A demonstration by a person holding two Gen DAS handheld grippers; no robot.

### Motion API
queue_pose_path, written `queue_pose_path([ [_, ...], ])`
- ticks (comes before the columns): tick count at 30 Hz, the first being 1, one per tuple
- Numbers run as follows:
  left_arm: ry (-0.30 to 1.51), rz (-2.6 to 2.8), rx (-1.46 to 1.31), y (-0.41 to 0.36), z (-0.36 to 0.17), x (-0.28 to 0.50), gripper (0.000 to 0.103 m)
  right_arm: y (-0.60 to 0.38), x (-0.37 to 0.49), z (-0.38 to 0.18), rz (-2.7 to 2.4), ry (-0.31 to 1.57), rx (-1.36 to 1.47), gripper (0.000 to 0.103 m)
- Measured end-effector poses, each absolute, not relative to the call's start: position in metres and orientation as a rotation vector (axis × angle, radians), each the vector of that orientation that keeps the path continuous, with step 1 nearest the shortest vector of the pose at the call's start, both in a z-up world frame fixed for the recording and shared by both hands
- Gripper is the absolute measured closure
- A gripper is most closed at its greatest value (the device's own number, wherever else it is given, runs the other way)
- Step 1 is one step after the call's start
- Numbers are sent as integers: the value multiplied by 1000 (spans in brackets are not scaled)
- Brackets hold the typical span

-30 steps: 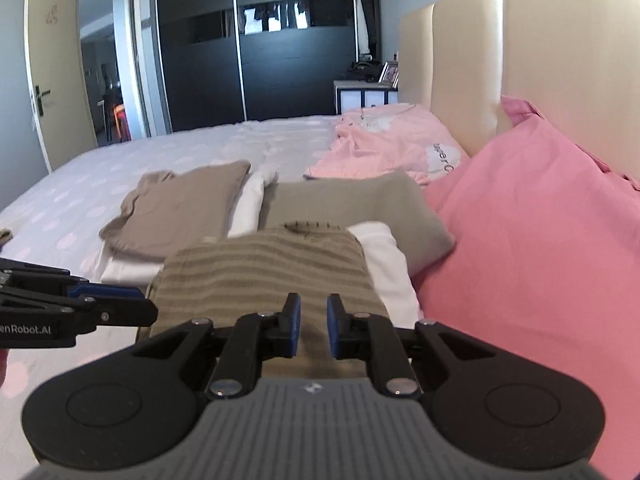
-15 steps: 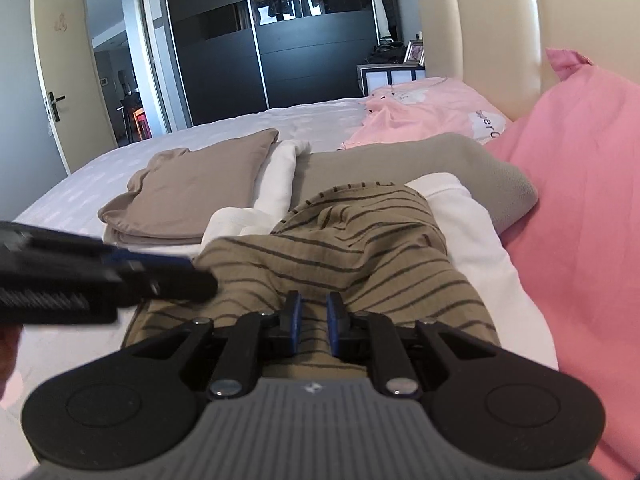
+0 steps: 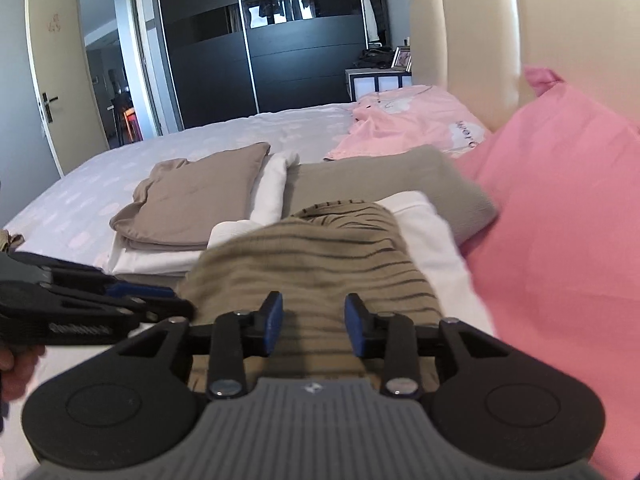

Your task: Fold clothes

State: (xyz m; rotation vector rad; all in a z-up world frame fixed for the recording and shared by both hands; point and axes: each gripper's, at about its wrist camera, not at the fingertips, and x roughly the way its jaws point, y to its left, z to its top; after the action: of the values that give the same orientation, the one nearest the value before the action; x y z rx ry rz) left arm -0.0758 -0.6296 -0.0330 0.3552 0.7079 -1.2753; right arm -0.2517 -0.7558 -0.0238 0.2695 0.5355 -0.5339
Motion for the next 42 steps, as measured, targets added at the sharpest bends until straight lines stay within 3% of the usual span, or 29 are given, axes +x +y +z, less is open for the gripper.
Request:
queue_pose_path([
  [6, 698, -1279, 366, -584, -4, -91, 73, -730, -279, -2, -577, 579, 257, 59],
  [11, 705, -1269, 373, -546, 21, -105, 63, -698, -295, 14, -613, 635, 280, 54],
  [13, 724, -1266, 365, -531, 29, -109, 62, -686, -301, 20, -627, 658, 289, 46],
  [21, 738, -1250, 336, -486, 48, -129, 58, -632, -321, 30, -667, 683, 339, 46],
  [30, 698, -1227, 328, -462, 42, -163, 50, -576, -342, 21, -717, 709, 327, 44],
  [34, 677, -1207, 345, -456, 32, -176, 45, -558, -349, 16, -744, 705, 310, 36],
  [42, 670, -1172, 357, -450, 14, -187, 43, -542, -348, 9, -726, 676, 306, 36],
])
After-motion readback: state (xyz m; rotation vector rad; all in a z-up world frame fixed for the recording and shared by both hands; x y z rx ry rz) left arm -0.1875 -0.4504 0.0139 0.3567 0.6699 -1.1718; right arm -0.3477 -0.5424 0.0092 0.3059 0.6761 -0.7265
